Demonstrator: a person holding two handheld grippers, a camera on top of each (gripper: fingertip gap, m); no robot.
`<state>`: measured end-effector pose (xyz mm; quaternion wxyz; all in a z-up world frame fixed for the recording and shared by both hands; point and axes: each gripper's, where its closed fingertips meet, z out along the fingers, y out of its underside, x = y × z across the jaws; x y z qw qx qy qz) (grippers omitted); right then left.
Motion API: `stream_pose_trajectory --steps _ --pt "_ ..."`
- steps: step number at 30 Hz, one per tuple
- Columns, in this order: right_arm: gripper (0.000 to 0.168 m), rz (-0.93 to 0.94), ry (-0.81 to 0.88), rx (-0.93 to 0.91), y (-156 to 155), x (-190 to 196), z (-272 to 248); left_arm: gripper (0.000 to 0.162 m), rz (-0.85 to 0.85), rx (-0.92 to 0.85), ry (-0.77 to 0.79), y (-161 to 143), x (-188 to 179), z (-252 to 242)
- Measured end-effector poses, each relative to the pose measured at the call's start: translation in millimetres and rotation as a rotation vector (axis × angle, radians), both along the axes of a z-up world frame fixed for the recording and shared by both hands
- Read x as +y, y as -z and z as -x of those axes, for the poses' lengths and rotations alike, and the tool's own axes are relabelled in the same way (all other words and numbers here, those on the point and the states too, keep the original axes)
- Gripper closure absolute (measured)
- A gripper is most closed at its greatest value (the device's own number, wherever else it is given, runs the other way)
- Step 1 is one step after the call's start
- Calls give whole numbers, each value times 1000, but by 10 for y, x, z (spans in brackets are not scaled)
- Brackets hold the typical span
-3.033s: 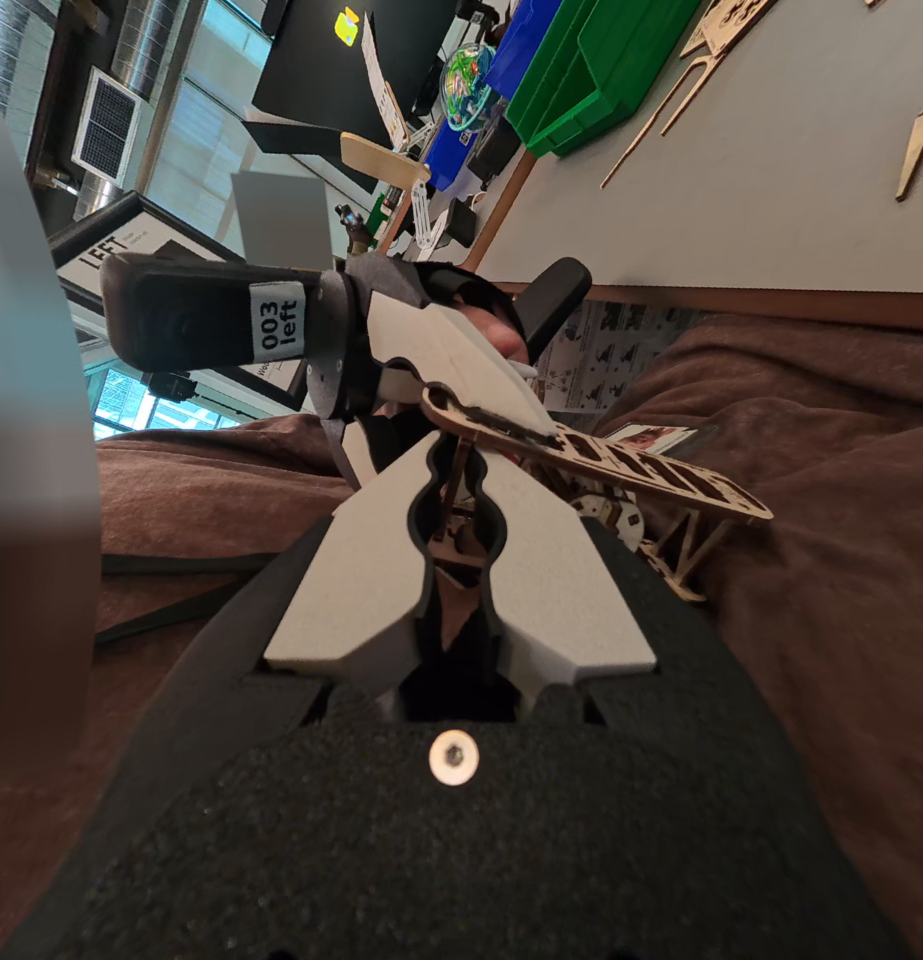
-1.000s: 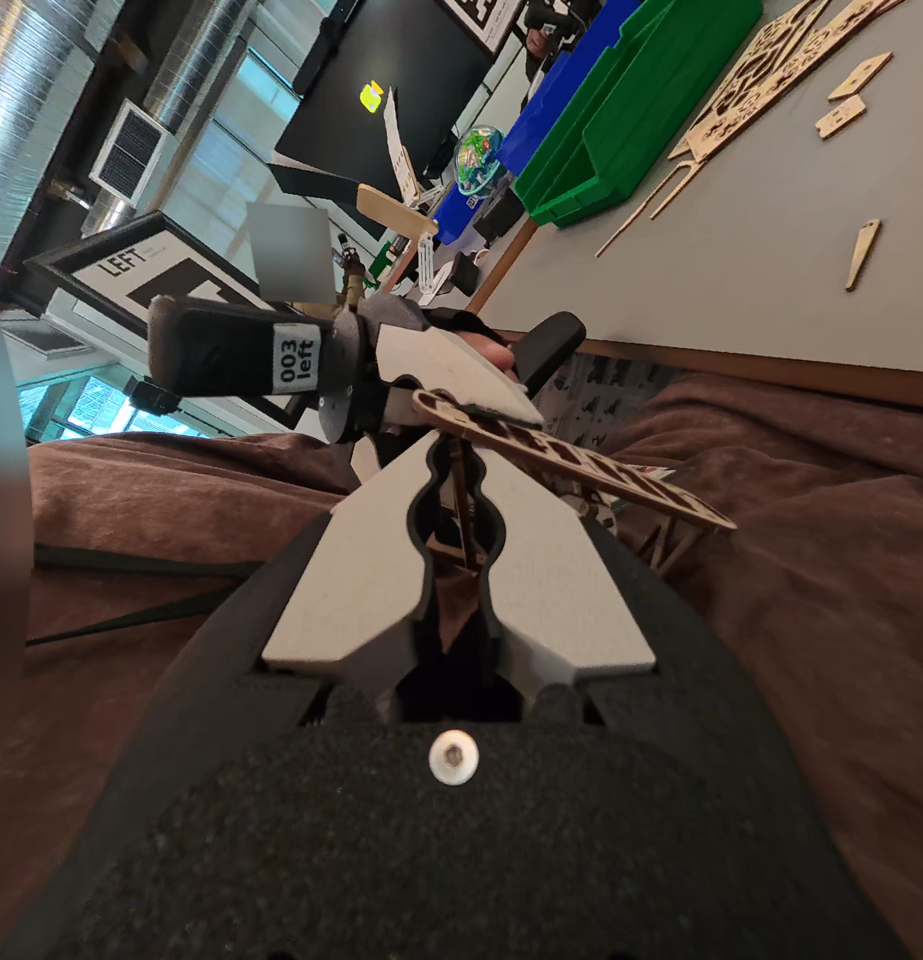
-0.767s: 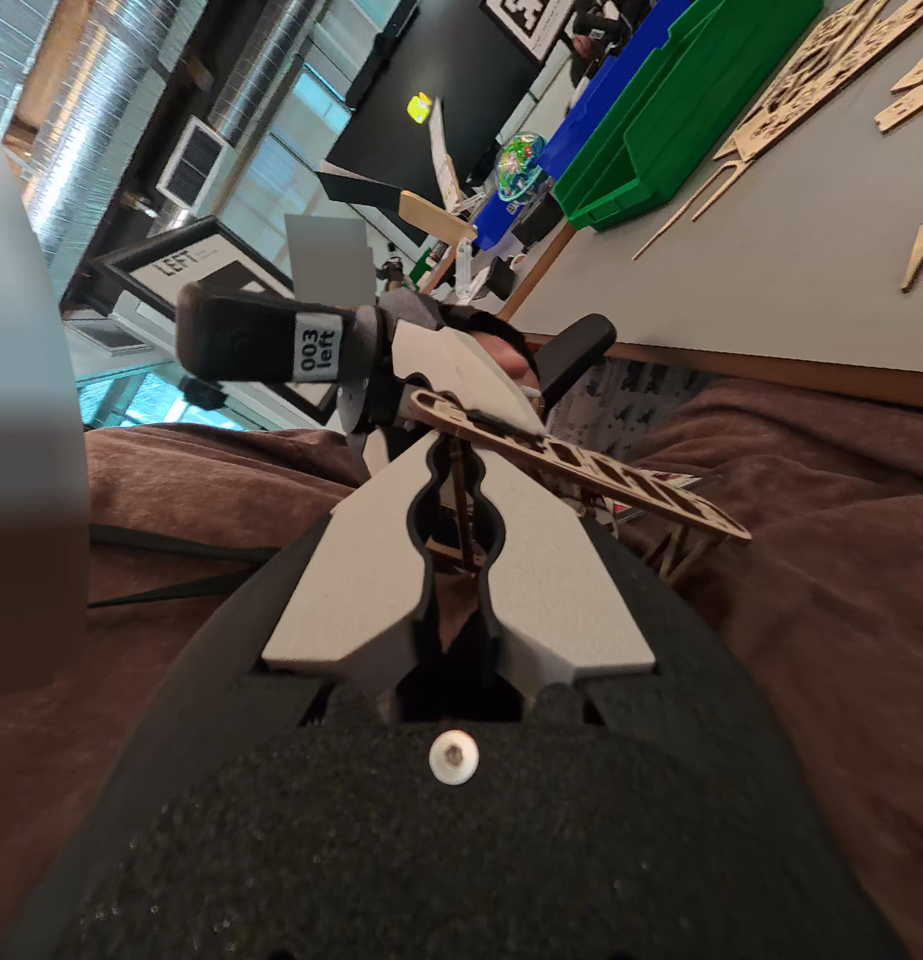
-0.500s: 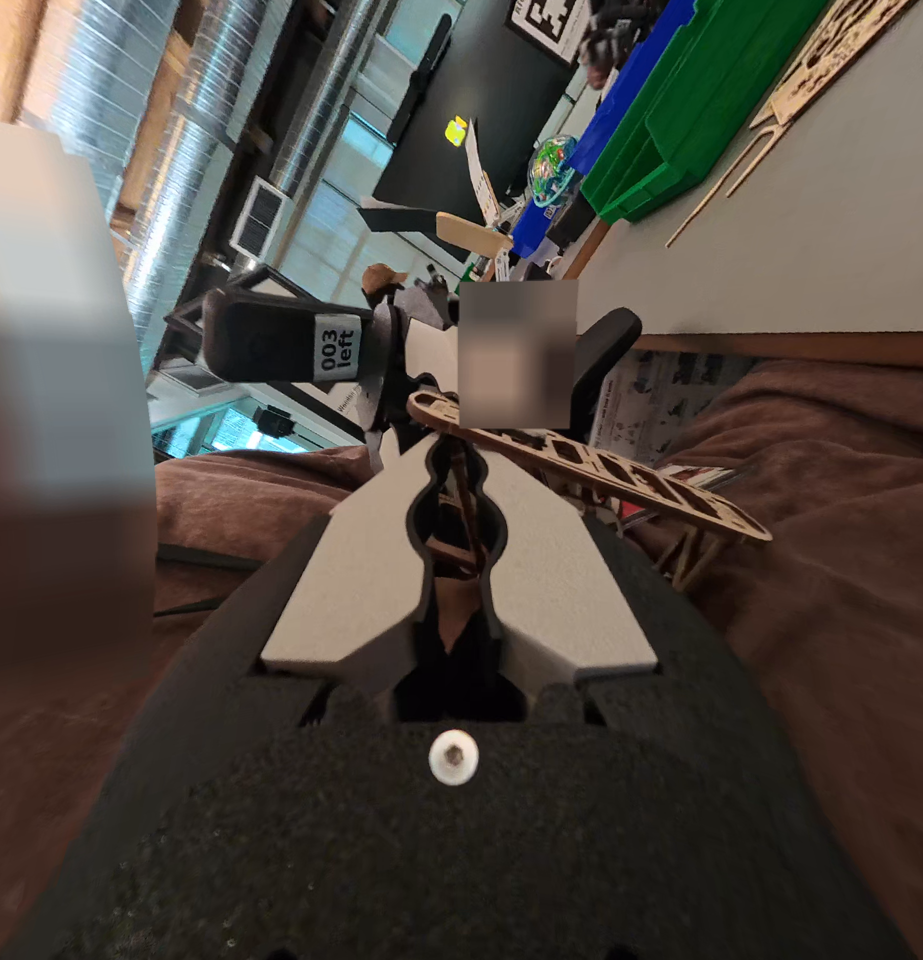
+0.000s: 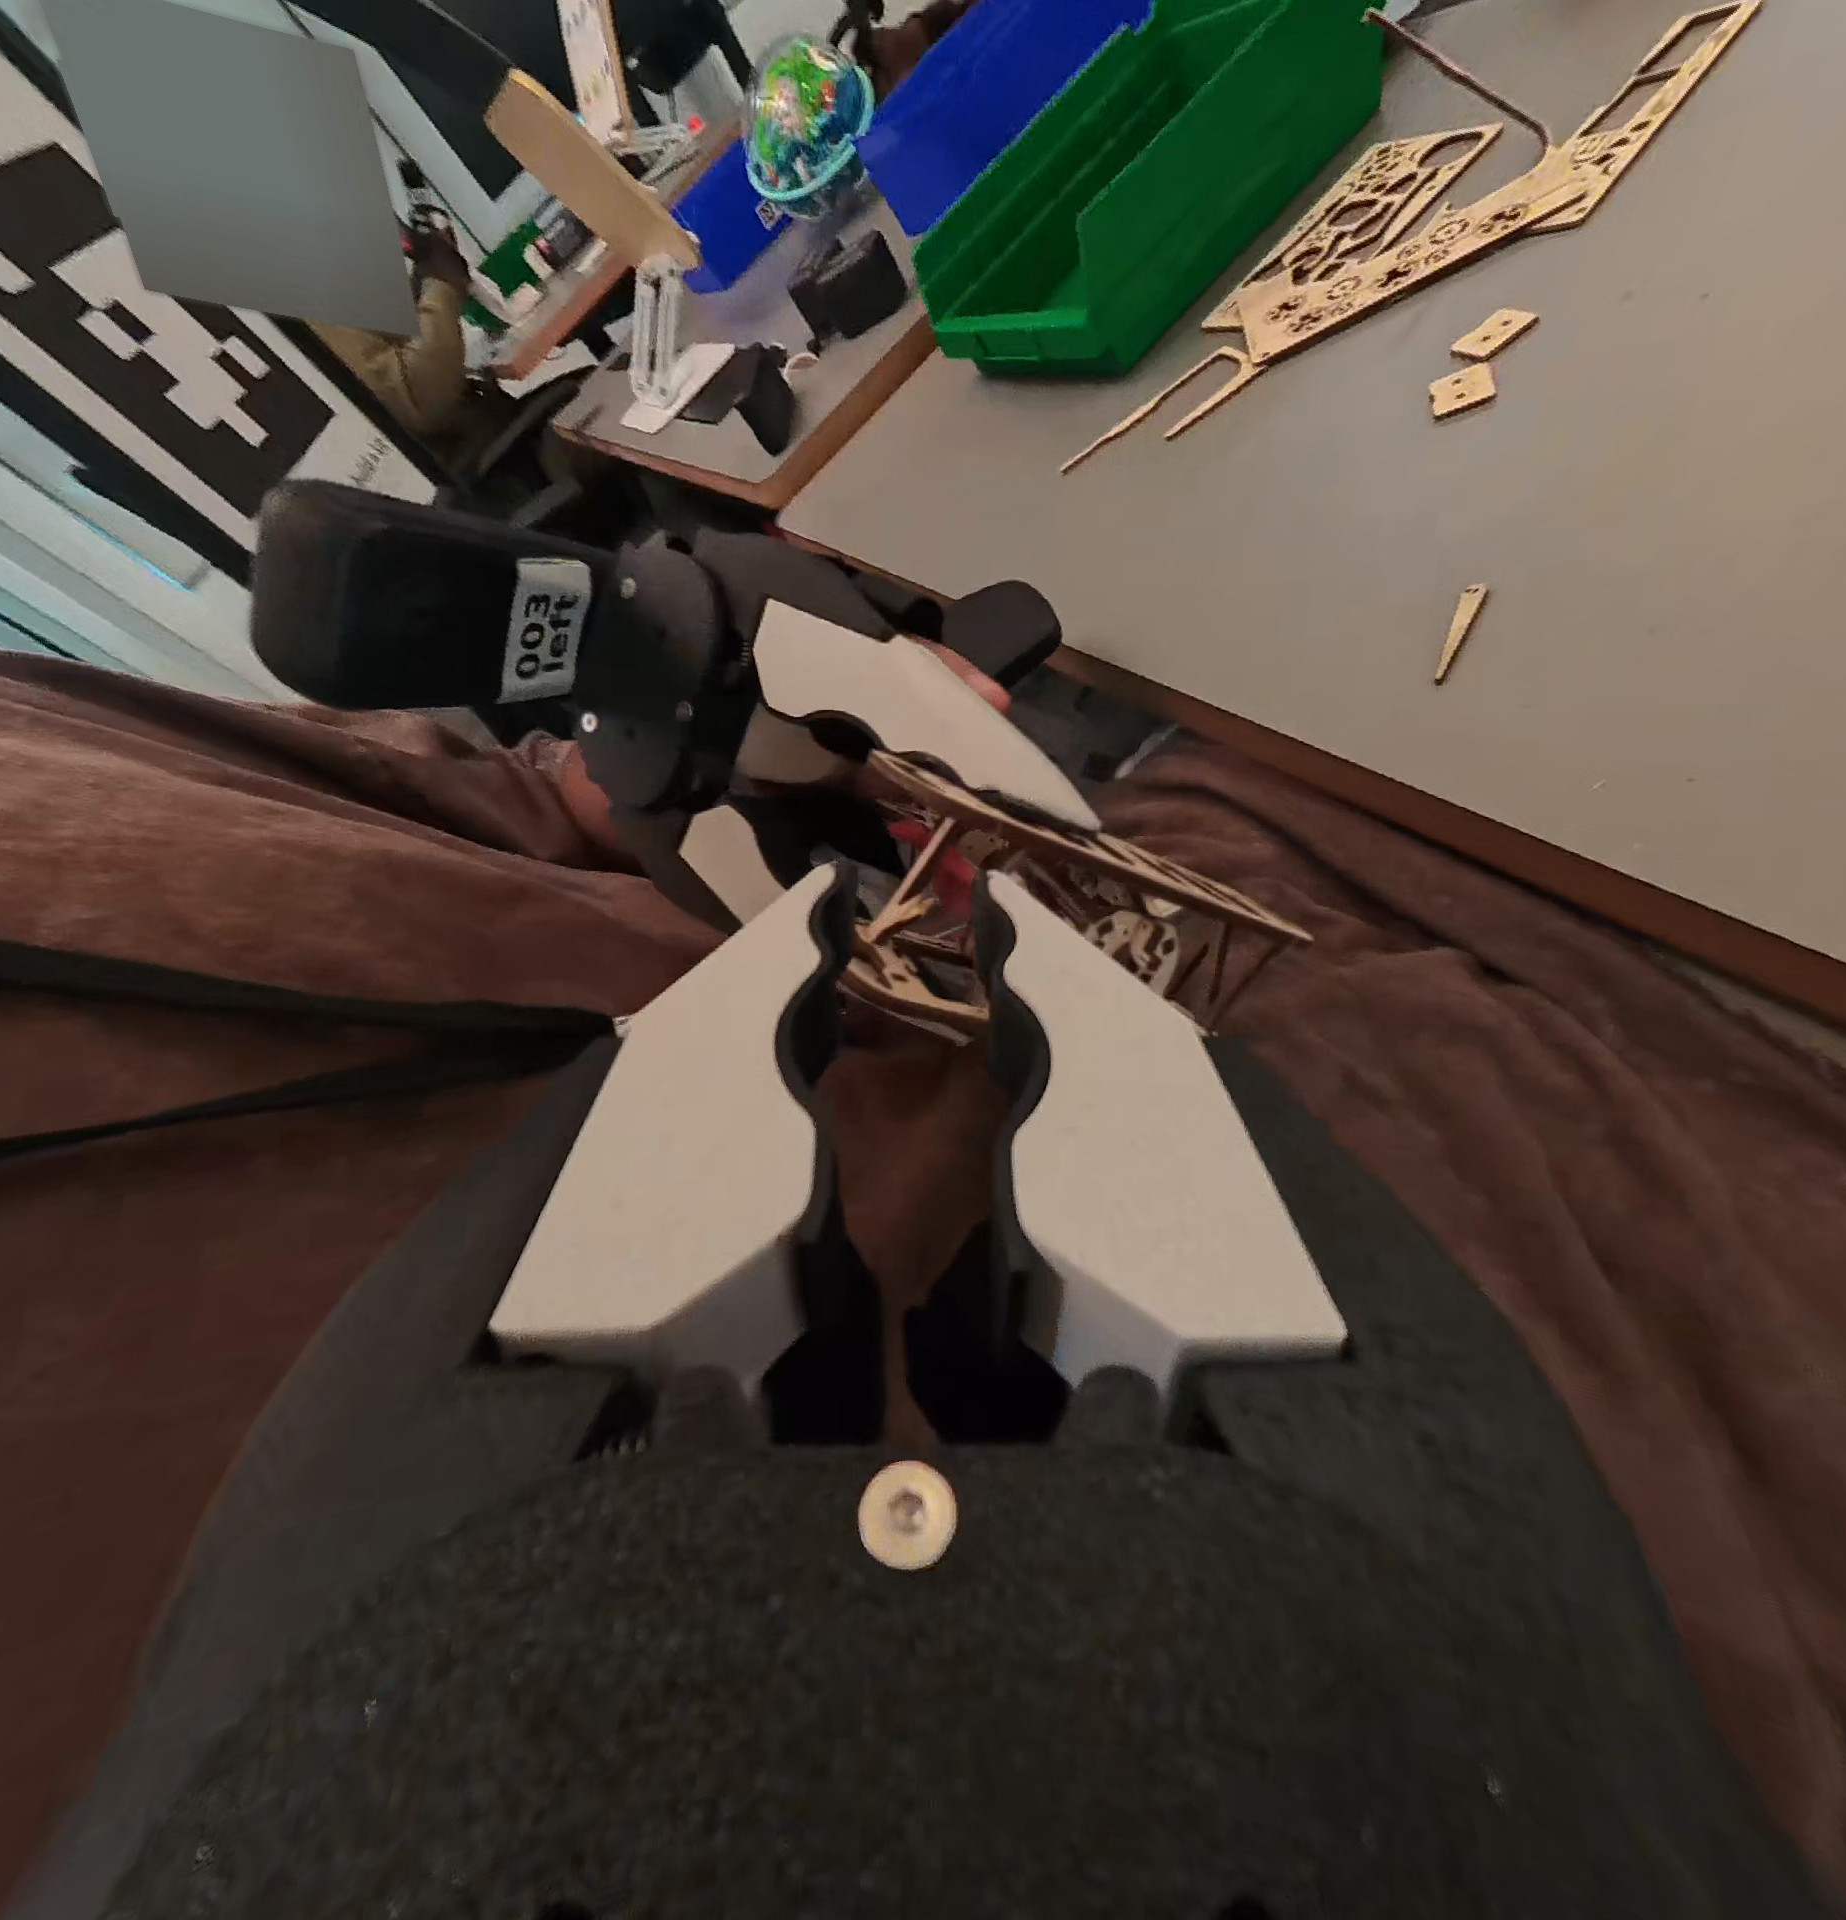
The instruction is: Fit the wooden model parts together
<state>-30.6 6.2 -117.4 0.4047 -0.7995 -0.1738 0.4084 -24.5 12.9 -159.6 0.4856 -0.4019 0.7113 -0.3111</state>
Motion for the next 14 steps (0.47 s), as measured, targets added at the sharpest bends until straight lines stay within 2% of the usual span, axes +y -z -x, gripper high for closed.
stream_pose_trajectory --steps 1,4,7,10,14 --pt "147 2 6 -28 9 -1 24 113 -6 -2 -11 -6 9 -5" --pt "147 30 -2 -109 133 3 99 113 -55 -16 -53 -10 32 -20" --pt "147 43 -15 -81 185 13 185 113 -182 -41 -96 -3 19 -26" --pt "155 50 -38 -118 290 1 236 113 -284 -76 -121 -27 -25 -32" --pt "163 30 -66 -128 316 -57 289 113 -295 -85 -124 -27 -41 -34"
